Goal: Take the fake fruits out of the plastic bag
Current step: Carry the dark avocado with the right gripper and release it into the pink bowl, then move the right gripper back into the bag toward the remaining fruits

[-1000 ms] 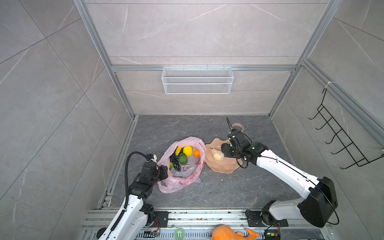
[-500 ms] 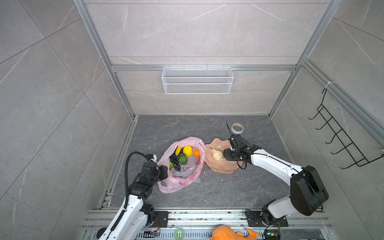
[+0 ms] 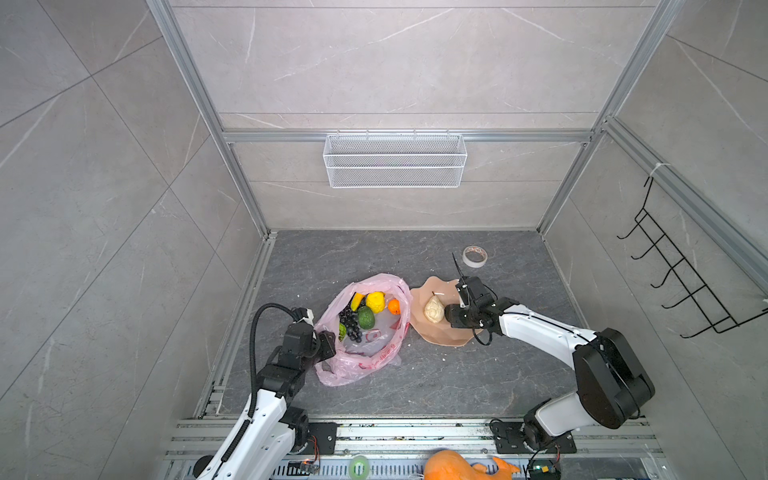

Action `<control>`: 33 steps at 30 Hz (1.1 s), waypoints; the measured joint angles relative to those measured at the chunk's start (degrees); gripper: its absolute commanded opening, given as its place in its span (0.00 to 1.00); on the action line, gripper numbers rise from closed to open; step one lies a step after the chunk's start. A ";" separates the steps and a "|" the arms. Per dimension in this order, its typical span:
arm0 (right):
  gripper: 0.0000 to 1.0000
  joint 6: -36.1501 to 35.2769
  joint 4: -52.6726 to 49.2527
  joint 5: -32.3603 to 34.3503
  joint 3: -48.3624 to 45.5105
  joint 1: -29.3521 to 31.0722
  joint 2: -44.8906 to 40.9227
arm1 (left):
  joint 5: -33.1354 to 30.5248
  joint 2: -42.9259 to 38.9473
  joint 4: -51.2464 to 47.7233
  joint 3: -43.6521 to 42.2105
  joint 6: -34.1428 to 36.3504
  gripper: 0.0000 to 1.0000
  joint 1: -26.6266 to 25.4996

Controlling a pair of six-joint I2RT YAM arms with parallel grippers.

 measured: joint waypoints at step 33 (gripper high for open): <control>0.62 7.08 -9.25 9.46 8.90 9.09 -1.68 | 0.02 0.37 0.02 0.00 0.00 0.36 0.00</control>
